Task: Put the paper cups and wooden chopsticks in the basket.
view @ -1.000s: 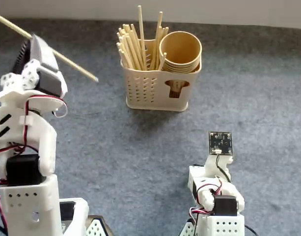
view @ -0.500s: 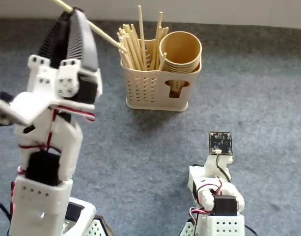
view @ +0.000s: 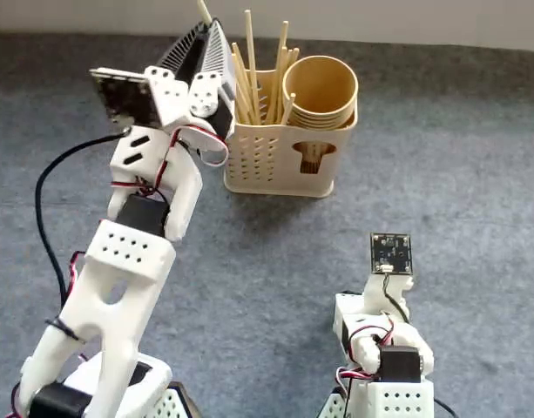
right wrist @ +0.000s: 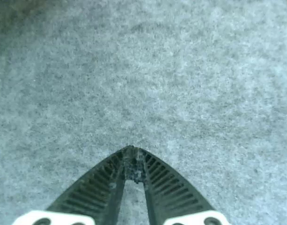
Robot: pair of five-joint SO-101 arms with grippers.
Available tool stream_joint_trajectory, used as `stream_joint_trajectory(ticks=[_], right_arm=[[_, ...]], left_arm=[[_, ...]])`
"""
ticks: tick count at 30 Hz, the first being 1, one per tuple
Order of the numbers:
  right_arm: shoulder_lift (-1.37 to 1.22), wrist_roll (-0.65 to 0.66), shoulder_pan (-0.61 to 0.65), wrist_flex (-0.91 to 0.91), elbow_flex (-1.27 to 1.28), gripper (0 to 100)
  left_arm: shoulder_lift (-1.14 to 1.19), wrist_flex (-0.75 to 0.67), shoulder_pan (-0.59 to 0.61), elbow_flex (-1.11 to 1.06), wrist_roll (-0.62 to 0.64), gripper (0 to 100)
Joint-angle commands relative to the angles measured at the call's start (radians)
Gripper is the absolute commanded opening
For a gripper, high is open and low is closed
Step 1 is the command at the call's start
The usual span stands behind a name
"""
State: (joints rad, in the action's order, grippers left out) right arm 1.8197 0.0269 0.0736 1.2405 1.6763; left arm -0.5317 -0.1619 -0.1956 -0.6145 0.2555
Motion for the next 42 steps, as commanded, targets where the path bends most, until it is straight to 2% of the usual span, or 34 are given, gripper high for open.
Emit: stream_joint_trajectory(ticks=[1, 4, 8, 11, 14, 19, 24, 31, 36, 42], right_arm=[[0.015, -0.006, -0.012, 0.007, 0.153, 0.5], [0.015, -0.006, -0.012, 0.007, 0.153, 0.5], [0.015, -0.006, -0.012, 0.007, 0.153, 0.5], [0.015, -0.006, -0.012, 0.007, 0.153, 0.5], [0.015, -0.006, -0.012, 0.007, 0.153, 0.5], [0.015, -0.006, -0.012, 0.007, 0.153, 0.5], [0.015, -0.006, -0.012, 0.007, 0.153, 0.5], [0.015, -0.006, -0.012, 0.007, 0.153, 0.5], [0.015, -0.006, -0.012, 0.007, 0.153, 0.5], [0.015, -0.006, -0.012, 0.007, 0.153, 0.5]], left_arm=[[0.056, -0.015, -0.016, 0.018, -0.11, 0], [0.076, 0.06, -0.016, 0.018, -0.15, 2], [0.056, 0.232, -0.016, 0.062, -0.115, 10], [0.044, 0.341, -0.016, 0.13, -0.069, 11], [0.042, 0.385, -0.016, 0.185, -0.064, 10], [0.041, 0.384, -0.016, 0.216, -0.063, 10], [0.047, 0.37, -0.016, 0.257, -0.063, 0], [0.038, 0.293, -0.008, 0.199, -0.068, 1], [-0.05, 0.292, 0.056, 0.062, -0.068, 1], [-0.275, 0.292, 0.102, -0.176, -0.071, 1]])
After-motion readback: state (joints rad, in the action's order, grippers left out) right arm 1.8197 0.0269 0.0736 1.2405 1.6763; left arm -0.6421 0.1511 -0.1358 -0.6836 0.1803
